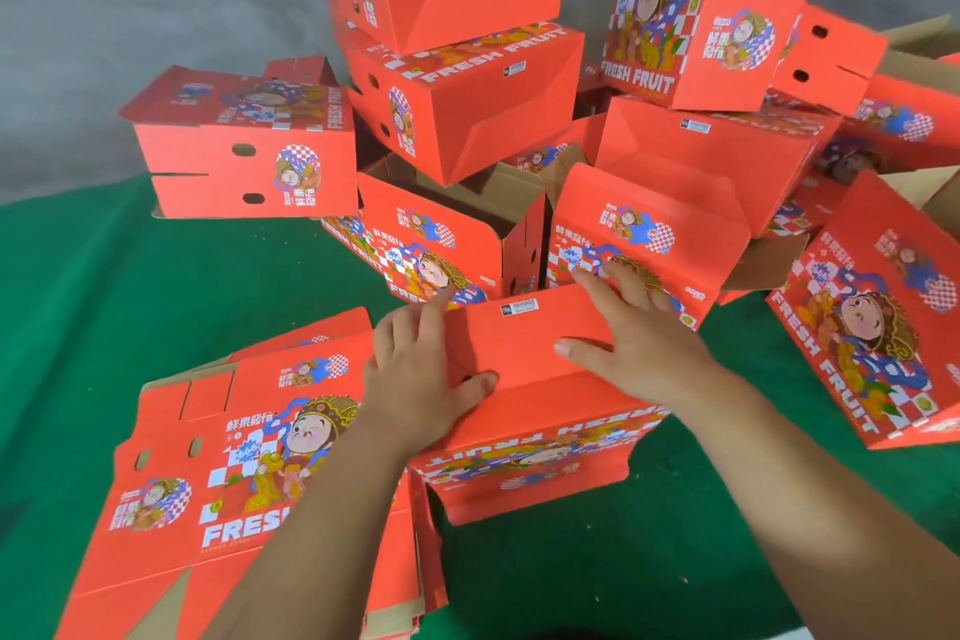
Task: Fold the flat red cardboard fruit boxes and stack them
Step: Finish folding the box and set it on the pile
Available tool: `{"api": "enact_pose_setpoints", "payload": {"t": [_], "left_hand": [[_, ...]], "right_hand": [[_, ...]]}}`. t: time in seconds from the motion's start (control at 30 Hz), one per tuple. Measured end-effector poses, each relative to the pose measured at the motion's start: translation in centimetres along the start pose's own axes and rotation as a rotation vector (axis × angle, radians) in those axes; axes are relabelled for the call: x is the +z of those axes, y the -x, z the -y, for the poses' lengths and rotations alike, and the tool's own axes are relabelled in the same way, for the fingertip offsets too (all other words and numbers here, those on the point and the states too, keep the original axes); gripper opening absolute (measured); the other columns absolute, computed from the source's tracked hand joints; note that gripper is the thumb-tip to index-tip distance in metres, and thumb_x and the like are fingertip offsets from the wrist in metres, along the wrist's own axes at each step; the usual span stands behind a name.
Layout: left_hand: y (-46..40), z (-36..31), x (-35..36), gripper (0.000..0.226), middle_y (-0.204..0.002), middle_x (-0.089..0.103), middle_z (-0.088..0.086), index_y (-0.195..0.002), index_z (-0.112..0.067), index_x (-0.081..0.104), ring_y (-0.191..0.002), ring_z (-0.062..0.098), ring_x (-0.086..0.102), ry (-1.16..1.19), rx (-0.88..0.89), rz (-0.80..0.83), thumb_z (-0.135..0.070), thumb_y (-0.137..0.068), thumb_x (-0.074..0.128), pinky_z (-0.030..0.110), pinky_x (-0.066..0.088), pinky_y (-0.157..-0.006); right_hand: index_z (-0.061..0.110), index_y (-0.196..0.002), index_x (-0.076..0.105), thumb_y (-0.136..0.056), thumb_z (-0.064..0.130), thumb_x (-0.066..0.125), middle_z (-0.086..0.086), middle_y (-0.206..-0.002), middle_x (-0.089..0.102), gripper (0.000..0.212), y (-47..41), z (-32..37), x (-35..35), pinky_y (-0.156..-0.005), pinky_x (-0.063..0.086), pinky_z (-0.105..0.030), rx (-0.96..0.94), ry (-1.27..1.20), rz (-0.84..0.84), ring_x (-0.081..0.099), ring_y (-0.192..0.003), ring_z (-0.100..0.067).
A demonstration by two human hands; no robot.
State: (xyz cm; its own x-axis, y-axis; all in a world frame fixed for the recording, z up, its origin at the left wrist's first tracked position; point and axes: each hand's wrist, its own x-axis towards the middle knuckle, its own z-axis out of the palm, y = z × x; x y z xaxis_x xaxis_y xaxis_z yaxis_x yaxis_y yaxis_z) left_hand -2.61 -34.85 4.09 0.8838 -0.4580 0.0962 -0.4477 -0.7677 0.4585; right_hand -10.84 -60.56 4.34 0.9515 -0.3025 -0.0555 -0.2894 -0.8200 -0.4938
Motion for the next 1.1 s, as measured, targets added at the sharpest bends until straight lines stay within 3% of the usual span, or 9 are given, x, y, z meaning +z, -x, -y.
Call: {"api": "enact_pose_setpoints", "payload": {"t": [0.2,0.43,0.5,0.57,0.67,0.77,0.83,1.0,1.1], "left_hand": [[-0.1,-0.7,1.3,0.1,-0.145,0.034,-0.001,-0.16,-0.034,0.021,-0.132,0.032,0.039,-0.101,-0.099,-0.086,-0.057,-0.081,0.078,0.047,0.042,-0.105],[0.2,-0.4,1.1,0.075,-0.148,0.044,-0.008,-0.16,-0.018,0.028,-0.131,-0.012,0.035,0.713,-0.292,-0.254,-0.05,-0.1,0.06,0.012,0.024,-0.112],[1.0,0.2,0.4,0.074,-0.156,0.05,0.002,-0.155,-0.023,0.045,-0.14,0.008,0.047,1.104,-0.585,-0.007,-0.071,-0.099,0.041,0.032,0.036,-0.118],[2.6,1.1,0.5,0.088,-0.132,0.071,0.01,-0.115,-0.029,0.08,-0.12,0.03,0.068,1.427,-0.846,0.352,-0.091,-0.087,0.024,0.051,0.053,-0.103],[5.3,1.9,2.1,0.091,-0.124,0.073,0.005,-0.094,-0.029,0.08,-0.132,0.045,0.053,1.256,-0.972,0.507,-0.097,-0.079,0.022,0.072,0.021,-0.115],[6.0,2.2,1.5,0.075,-0.093,0.078,0.004,-0.092,-0.024,0.078,-0.089,0.034,0.073,1.4,-0.873,0.56,-0.088,-0.07,0.045,0.059,0.055,-0.083],[5.7,3.0,-0.1,0.08,-0.101,0.079,0.013,-0.097,-0.019,0.084,-0.083,0.033,0.077,1.55,-0.802,0.629,-0.086,-0.071,0.049,0.046,0.062,-0.064],[6.2,4.3,-2.0,0.069,-0.128,0.072,0.014,-0.131,-0.018,0.069,-0.112,0.029,0.073,1.497,-0.616,0.587,-0.068,-0.084,0.068,0.043,0.063,-0.079],[7.1,4.7,-1.9,0.047,-0.121,0.075,0.003,-0.114,-0.022,0.06,-0.094,0.018,0.076,1.36,-0.427,0.443,-0.038,-0.078,0.086,0.042,0.063,-0.066]], "right_hand": [[0.04,-0.143,0.028,-0.074,0.077,0.07,0.004,-0.143,0.028,0.089,-1.3,1.9,1.2,-0.089,0.052,-0.052,0.117,0.244,-0.1,0.034,-0.138,-0.035],[0.05,-0.149,0.028,-0.076,0.096,0.031,0.011,-0.158,0.019,0.086,0.4,0.8,0.2,-0.109,0.04,-0.052,0.135,-0.021,-0.09,0.037,-0.144,-0.029],[0.047,-0.148,0.035,-0.072,0.098,0.032,0.007,-0.158,0.026,0.091,0.9,0.7,-0.2,-0.117,0.036,-0.049,0.207,-0.27,-0.122,0.041,-0.143,-0.024],[0.043,-0.138,0.054,-0.073,0.095,0.039,0.003,-0.148,0.05,0.084,1.4,0.3,-1.1,-0.117,0.036,-0.049,0.334,-0.59,-0.113,0.049,-0.138,-0.023],[0.027,-0.122,0.067,-0.081,0.088,0.046,-0.002,-0.118,0.072,0.076,2.9,0.8,-2.5,-0.104,0.05,-0.052,0.641,-0.868,-0.033,0.069,-0.108,-0.03],[0.029,-0.1,0.06,-0.085,0.086,0.043,0.007,-0.096,0.064,0.061,4.6,1.9,-2.9,-0.08,0.05,-0.034,0.641,-0.712,-0.151,0.064,-0.086,-0.018],[0.026,-0.083,0.063,-0.088,0.079,0.05,0.018,-0.085,0.058,0.055,5.7,3.0,-2.8,-0.066,0.039,-0.024,0.565,-0.762,-0.306,0.057,-0.077,-0.003],[0.031,-0.088,0.077,-0.085,0.03,0.059,0.017,-0.07,0.062,0.018,9.5,3.3,-3.2,-0.057,0.04,-0.016,0.298,-0.862,-0.471,0.048,-0.057,0.004],[0.032,-0.105,0.077,-0.086,0.018,0.062,0.011,-0.086,0.075,0.027,11.3,3.0,-3.4,-0.056,0.047,-0.012,0.265,-0.845,-0.385,0.062,-0.063,0.0]]}}
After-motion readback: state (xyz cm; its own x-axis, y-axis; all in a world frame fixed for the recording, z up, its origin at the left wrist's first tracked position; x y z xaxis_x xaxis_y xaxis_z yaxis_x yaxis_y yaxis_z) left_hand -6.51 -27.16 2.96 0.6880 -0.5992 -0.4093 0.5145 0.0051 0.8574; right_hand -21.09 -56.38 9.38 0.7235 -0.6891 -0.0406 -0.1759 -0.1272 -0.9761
